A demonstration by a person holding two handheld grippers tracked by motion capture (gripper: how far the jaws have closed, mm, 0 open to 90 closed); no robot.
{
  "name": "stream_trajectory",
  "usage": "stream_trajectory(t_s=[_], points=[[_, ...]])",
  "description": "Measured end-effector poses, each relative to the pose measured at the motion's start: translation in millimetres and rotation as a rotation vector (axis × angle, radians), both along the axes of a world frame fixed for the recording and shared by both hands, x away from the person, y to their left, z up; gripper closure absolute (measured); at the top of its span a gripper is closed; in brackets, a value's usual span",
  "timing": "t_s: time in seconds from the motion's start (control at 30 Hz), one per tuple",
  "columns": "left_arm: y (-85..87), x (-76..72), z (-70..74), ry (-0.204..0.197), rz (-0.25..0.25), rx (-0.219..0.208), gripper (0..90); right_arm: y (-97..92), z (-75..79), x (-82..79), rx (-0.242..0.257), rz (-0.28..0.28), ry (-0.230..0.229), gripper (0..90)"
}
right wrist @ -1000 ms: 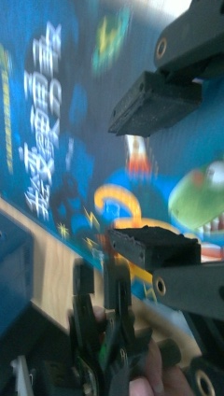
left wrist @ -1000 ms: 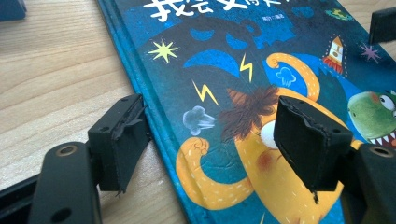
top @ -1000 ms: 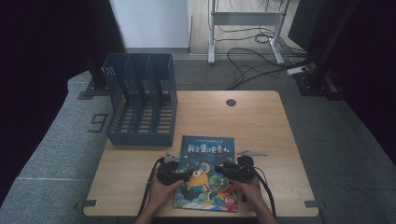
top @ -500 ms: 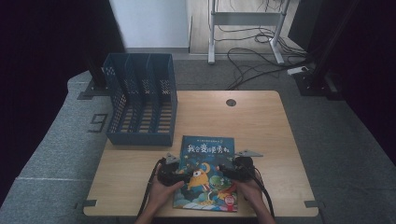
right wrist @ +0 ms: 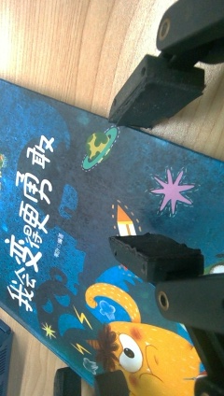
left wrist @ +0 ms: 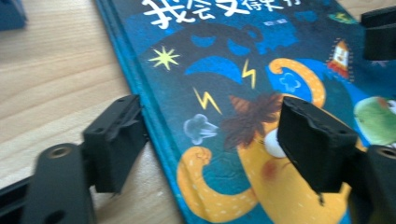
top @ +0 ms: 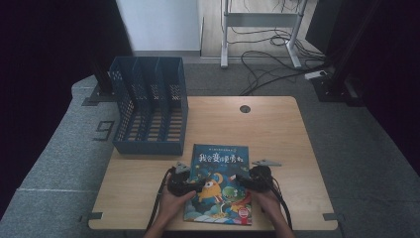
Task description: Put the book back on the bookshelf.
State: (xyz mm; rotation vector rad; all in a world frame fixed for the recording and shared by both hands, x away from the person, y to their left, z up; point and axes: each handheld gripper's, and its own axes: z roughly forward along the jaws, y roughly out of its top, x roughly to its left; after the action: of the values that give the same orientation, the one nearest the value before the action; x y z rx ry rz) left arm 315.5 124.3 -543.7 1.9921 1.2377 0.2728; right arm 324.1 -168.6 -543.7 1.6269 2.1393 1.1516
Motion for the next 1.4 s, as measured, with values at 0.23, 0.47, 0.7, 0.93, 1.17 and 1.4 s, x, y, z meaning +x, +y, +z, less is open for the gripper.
stream_trajectory(t_s=[0.23,0.47,0.7,0.93,1.17,1.4], points=[[1.6,0.8,1.3,0.014,0.03,-0.013,31.5,1.2,0.6,-0.8,-0.037,-0.001,-0.008,38.9],[2.2,-0.2,1.7,0.007,0.069,-0.001,41.7,0.4,0.2,-1.0,-0.034,0.004,-0.013,39.1],[4.9,0.2,1.5,0.018,0.087,-0.032,45.2,0.6,0.0,-1.2,-0.042,0.009,-0.018,39.1],[5.7,0.2,2.2,0.027,0.075,-0.043,45.3,-1.4,-0.2,-0.8,-0.034,0.006,-0.018,38.9],[6.7,-0.6,5.0,0.024,0.065,-0.055,45.0,-2.5,-0.4,-0.5,-0.024,0.006,-0.015,38.7],[5.6,0.1,5.0,0.027,0.029,-0.048,38.5,-4.8,-0.8,0.3,-0.002,0.016,-0.009,36.6]])
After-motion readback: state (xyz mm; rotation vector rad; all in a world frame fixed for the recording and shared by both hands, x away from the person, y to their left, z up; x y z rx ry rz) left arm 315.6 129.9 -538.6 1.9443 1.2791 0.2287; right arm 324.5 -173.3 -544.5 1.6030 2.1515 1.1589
